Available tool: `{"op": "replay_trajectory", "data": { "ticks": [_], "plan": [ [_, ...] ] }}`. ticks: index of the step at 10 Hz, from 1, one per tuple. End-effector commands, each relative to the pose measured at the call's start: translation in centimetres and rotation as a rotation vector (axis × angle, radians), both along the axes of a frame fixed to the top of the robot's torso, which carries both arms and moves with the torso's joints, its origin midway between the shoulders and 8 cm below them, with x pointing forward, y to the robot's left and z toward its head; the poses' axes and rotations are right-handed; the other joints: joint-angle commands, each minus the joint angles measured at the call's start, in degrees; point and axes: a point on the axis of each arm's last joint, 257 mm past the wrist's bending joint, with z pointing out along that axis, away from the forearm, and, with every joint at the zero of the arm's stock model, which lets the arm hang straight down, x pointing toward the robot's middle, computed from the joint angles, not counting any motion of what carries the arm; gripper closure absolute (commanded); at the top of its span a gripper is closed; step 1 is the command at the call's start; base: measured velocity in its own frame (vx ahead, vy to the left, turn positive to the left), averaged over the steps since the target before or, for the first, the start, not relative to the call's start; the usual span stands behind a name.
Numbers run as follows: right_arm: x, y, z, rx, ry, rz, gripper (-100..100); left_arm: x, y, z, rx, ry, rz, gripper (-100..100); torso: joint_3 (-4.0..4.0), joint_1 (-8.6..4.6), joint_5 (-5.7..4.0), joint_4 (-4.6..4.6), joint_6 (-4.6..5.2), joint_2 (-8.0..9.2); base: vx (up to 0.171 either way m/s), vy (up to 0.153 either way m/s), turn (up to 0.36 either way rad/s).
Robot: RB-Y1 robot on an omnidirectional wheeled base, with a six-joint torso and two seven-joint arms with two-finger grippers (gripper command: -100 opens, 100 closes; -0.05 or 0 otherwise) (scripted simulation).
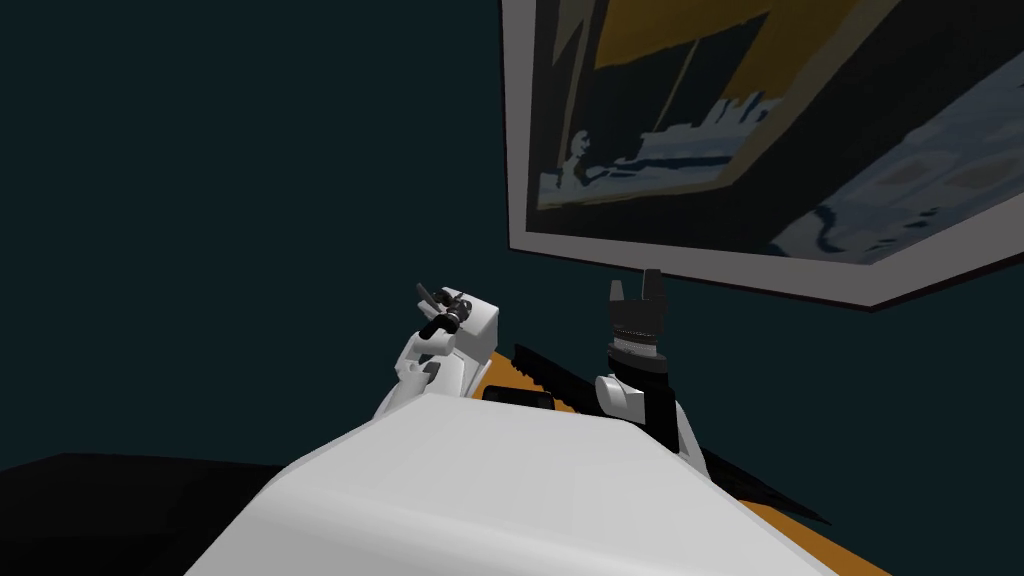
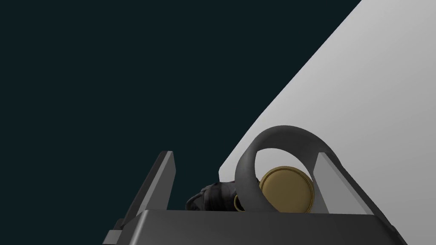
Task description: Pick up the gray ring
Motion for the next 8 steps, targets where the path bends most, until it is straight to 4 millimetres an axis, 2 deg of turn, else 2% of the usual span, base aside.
{"op": "replay_trajectory", "data": {
  "ticks": [1,2,3,4,5,7,8],
  "plan": [
    [0.0,0.0,0.0,0.0,0.0,0.0,0,-0.1,0.5,-0.4,-0.009,0.034,0.013,-100,0.0,0.0,0.0,0.0,0.0,0.0,-0.013,-0.035,-0.01],
    [0.0,0.0,0.0,0.0,0.0,0.0,0,-0.1,0.5,-0.6,-0.01,0.041,0.014,-100,0.0,0.01,0.0,0.0,0.0,-0.01,-0.004,-0.017,0.002],
    [0.0,0.0,0.0,0.0,0.0,0.0,0,0.2,1.5,0.0,-0.023,0.051,0.033,-100,-0.02,0.07,0.02,-0.01,-0.01,-0.03,-0.006,-0.033,-0.03],
    [0.0,0.0,0.0,0.0,0.0,0.0,0,0.0,1.5,-0.6,-0.024,0.073,0.036,-100,-0.02,0.03,0.01,-0.01,0.0,-0.04,-0.009,-0.034,-0.013],
    [0.0,0.0,0.0,0.0,0.0,0.0,0,0.5,2.5,0.3,-0.039,0.07,0.055,-100,-0.02,0.03,0.01,-0.01,-0.01,-0.03,-0.015,-0.044,-0.03],
    [0.0,0.0,0.0,0.0,0.0,0.0,0,0.1,2.6,-0.7,-0.041,0.112,0.06,-100,-0.01,0.02,0.0,-0.01,-0.01,-0.02,-0.006,-0.024,-0.005],
    [0.0,0.0,0.0,0.0,0.0,0.0,0,0.4,3.6,0.0,-0.057,0.118,0.081,-100,-0.02,0.08,0.02,-0.01,-0.01,-0.04,-0.003,-0.028,-0.034]
  ]
}}
